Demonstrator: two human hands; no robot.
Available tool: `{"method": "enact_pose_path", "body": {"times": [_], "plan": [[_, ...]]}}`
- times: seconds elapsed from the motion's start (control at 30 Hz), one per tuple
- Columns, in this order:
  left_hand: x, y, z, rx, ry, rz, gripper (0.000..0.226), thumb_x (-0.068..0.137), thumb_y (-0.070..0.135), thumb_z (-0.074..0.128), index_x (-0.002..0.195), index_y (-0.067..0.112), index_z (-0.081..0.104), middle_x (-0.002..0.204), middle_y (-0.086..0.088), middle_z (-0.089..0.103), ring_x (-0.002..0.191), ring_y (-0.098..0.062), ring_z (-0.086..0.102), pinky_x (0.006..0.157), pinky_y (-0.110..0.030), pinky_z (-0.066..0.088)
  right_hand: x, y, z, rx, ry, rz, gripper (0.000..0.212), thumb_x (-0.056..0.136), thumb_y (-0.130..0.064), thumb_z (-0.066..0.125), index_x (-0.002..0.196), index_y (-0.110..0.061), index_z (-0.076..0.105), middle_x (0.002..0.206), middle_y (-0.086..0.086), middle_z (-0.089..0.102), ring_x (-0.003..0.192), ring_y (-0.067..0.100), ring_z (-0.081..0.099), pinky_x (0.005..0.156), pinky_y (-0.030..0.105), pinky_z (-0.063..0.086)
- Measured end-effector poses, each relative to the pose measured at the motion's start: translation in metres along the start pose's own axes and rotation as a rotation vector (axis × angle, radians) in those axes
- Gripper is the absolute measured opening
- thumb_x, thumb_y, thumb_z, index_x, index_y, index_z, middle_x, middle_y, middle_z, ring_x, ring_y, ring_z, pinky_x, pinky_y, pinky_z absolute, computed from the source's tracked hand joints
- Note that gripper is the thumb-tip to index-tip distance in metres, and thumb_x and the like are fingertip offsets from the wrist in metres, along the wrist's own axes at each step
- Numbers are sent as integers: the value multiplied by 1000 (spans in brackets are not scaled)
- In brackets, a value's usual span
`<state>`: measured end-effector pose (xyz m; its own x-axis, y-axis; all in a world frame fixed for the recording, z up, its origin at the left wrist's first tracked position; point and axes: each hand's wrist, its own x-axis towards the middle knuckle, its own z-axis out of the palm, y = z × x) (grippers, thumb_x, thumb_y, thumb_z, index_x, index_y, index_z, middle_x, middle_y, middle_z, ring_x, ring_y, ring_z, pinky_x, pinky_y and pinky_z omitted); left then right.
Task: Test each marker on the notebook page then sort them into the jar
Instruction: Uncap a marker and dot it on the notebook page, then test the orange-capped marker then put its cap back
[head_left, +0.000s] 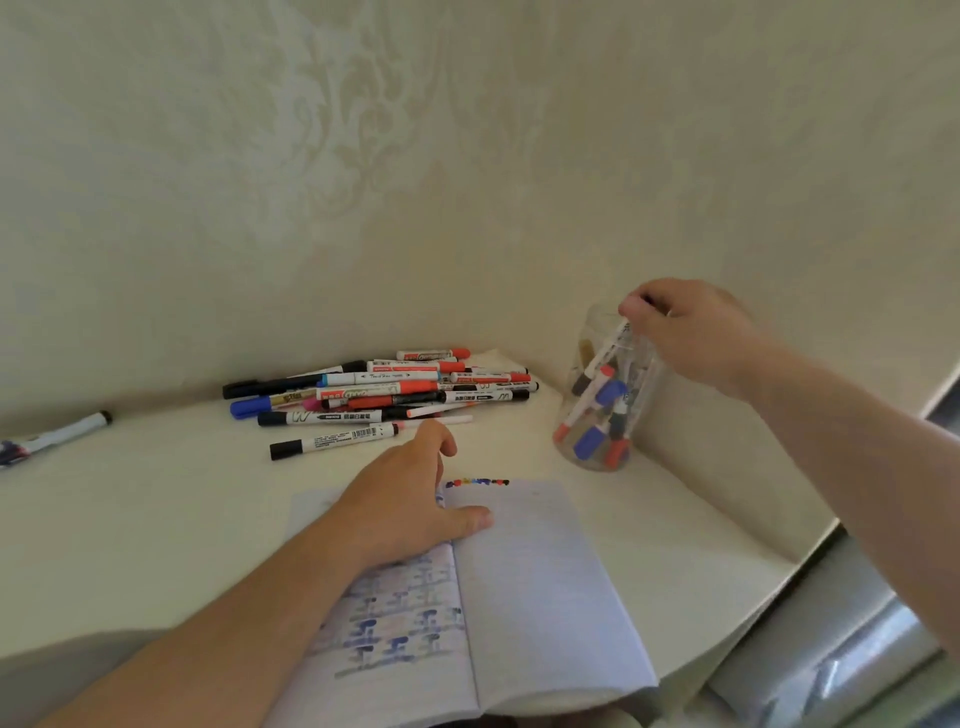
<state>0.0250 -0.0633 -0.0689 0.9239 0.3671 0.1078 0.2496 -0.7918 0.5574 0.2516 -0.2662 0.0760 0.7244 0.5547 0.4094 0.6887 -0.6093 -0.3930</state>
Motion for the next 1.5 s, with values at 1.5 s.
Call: {"method": "enact_pose_path", "body": {"times": [1.5], "plan": [[-3,-7,6,-159,188,107,53,89,76,40,131,44,35,113,19,43,85,-2,54,77,-30,51,-77,-56,115,1097,-131,138,16,110,-22,49,95,-17,49,67,5,60,52,21,48,45,30,38]]}}
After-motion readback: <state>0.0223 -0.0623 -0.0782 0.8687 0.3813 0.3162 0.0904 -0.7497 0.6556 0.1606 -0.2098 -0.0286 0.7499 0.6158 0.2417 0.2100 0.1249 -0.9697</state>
